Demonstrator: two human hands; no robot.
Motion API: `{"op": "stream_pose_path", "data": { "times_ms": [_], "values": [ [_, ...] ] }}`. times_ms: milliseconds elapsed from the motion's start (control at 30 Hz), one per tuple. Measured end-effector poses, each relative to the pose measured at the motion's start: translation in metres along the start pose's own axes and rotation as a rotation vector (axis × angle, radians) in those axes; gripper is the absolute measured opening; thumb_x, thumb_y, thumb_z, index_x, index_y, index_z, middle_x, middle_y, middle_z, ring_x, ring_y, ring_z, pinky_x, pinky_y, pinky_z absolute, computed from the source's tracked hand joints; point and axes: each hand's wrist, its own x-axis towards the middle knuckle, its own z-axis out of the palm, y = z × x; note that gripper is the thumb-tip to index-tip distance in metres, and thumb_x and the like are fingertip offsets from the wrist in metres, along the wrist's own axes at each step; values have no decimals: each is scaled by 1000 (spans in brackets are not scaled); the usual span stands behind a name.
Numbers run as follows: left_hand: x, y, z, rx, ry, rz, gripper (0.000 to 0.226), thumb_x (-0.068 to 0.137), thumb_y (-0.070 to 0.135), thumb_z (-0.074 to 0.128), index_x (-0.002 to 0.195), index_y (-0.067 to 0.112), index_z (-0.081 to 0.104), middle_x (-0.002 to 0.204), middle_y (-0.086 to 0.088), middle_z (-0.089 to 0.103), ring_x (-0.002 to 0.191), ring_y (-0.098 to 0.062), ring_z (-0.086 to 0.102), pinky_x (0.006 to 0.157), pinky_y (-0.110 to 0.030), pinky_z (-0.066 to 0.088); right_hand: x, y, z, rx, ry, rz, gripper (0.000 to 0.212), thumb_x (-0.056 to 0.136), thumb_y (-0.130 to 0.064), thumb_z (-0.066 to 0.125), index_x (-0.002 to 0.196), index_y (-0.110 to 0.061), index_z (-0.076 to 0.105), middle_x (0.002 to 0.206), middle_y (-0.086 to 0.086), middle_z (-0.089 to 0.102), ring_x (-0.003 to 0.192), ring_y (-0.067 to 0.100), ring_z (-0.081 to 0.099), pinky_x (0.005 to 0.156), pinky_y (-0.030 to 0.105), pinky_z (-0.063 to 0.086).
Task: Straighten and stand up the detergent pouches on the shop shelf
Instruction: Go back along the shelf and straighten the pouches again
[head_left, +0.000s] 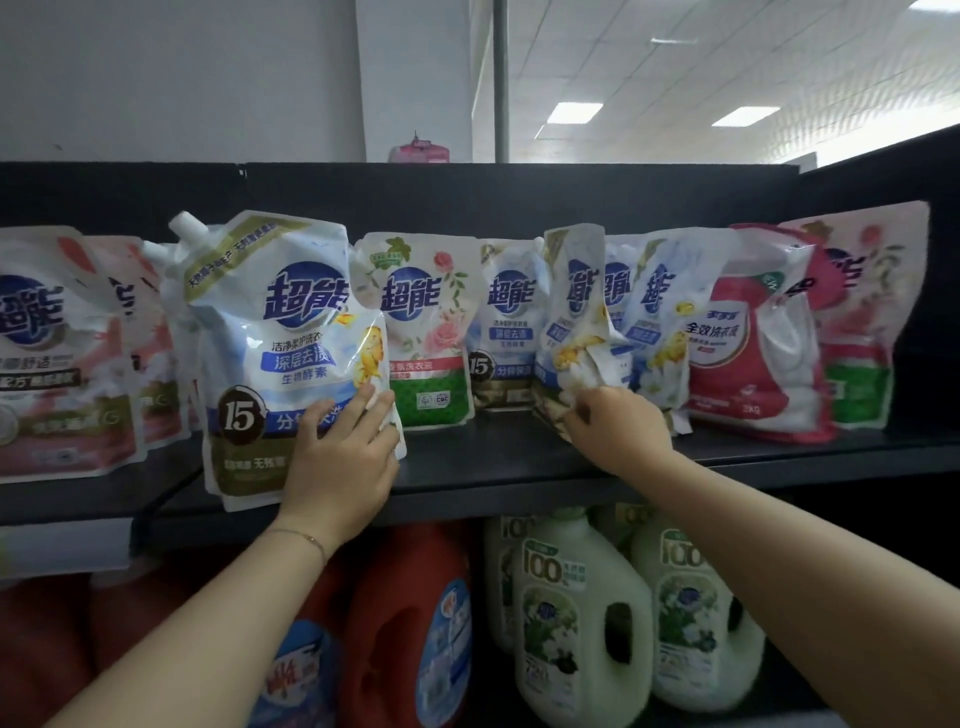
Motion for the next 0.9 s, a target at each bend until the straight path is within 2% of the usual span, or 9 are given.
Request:
{"op": "stream_pose_path", "data": {
  "times_ms": [100,200,267,367,567,667,767,833,900],
  "values": [
    [17,16,-9,-115,12,-89,31,82,27,39,80,17,68,96,0,69,100,-25,63,82,-41,32,3,12,1,111,53,171,26,92,-35,53,93,-10,61,101,6,57,85,25,56,68,33,44],
    [34,38,-7,-241,-60,-87,28,77,27,41,84,16,65,89,0,63,84,-25,59,75,-39,40,7,20,3,196,37,269,47,88,-43,60,116,-8,49,122,10,49,106,30,54,74,34,39],
    [46,56,-3,-292,-132,-80,26,76,25,49,93,15,66,97,-3,62,90,-27,59,75,-39,43,11,23,6,262,12,319,69,85,-49,64,131,-6,36,134,13,44,118,33,51,80,37,40],
    [64,86,2,-337,-311,-109,34,87,28,52,119,21,58,121,-1,53,114,-24,48,89,-39,38,17,25,11,351,-32,391,93,81,-58,66,143,-5,23,143,16,37,125,36,48,94,45,44],
    [98,130,13,-573,-461,-329,36,91,38,51,125,25,50,130,-1,44,123,-23,41,101,-44,34,27,23,22,392,-31,436,111,71,-70,69,145,-3,21,145,17,32,132,35,38,102,44,39],
    [106,144,21,-667,-526,-500,39,92,41,48,128,24,48,136,-2,42,129,-25,36,106,-49,29,30,24,27,518,23,450,111,69,-63,75,146,-6,18,146,19,29,134,37,32,104,46,36],
    [106,145,31,-651,-617,-616,48,93,44,48,134,20,42,142,-6,39,134,-27,32,108,-52,25,33,28,32,603,27,447,111,71,-58,77,151,-15,13,147,18,29,136,39,30,105,48,35],
    [105,140,36,-682,-637,-716,55,92,44,50,137,16,40,143,-9,39,135,-30,32,108,-49,25,34,30,35,632,33,441,104,71,-55,77,150,-18,20,143,16,38,132,38,37,103,48,38],
    [105,137,37,-705,-646,-760,60,91,45,52,140,14,38,144,-10,40,135,-30,33,109,-48,26,33,32,35,710,59,437,88,71,-48,79,142,-19,35,129,9,52,120,32,50,95,43,45]
  ]
}}
